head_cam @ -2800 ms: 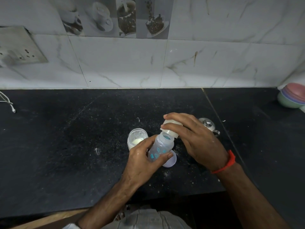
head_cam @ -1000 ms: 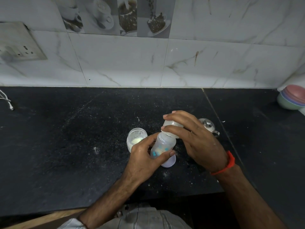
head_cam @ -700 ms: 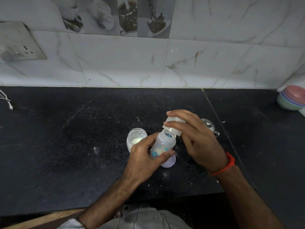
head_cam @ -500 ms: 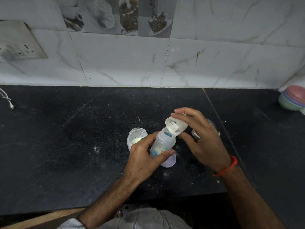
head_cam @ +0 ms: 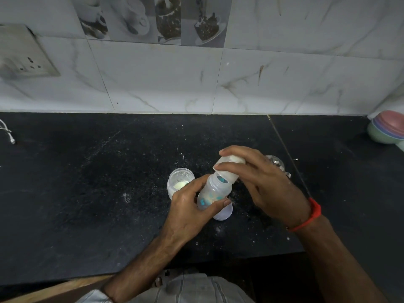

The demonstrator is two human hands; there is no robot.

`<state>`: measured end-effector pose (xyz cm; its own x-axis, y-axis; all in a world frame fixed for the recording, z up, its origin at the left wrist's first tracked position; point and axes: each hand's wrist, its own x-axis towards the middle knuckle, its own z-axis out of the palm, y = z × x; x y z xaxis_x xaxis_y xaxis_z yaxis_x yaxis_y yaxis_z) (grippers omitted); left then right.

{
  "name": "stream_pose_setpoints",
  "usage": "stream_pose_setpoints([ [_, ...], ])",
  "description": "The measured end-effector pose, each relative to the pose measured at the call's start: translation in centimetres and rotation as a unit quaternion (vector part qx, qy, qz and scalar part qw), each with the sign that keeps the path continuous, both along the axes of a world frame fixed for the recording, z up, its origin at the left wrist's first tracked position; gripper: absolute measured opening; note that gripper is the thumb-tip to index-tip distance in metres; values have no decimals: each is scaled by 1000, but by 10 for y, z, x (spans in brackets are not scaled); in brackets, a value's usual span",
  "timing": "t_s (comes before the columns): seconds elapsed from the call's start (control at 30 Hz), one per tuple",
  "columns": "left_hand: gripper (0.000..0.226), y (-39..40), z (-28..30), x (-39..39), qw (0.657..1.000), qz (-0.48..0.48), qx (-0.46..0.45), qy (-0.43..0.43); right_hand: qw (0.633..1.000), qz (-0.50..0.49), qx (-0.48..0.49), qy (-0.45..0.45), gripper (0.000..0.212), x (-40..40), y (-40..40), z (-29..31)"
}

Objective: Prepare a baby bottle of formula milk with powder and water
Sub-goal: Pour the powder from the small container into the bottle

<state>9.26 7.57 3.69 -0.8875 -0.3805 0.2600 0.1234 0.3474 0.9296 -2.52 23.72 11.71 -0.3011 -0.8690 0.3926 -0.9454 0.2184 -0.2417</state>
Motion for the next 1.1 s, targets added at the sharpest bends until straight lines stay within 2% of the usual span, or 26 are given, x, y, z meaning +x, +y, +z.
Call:
stream_pose_setpoints([
  [0.43, 53, 0, 0, -3, 1000, 3, -4, 11, 1000, -5, 4, -20, 48, 8, -5, 12],
  [0.53, 54, 1, 1, -2, 1000, 0, -1, 17, 999, -25, -26, -27, 48, 9, -5, 14],
  [0.67, 53, 1, 0, -2, 1000, 1, 0, 15, 999, -15, -11, -26, 56, 9, -8, 10],
  [0.77, 55, 0, -1, -1, 1000, 1, 3, 17, 996, -49, -62, -29, 57, 10, -7, 11],
  [0.93, 54, 0, 1, -1, 1000, 2, -3, 16, 999, -32, -37, -18, 50, 12, -10, 7],
  [1.03, 54, 0, 2, -1, 1000, 2, 1, 17, 995, -57, -75, -42, 59, 10, -8, 8],
  [1.1, 54, 0, 2, -2, 1000, 3, -5, 14, 996, -41, -57, -49, 63, 10, -9, 6],
])
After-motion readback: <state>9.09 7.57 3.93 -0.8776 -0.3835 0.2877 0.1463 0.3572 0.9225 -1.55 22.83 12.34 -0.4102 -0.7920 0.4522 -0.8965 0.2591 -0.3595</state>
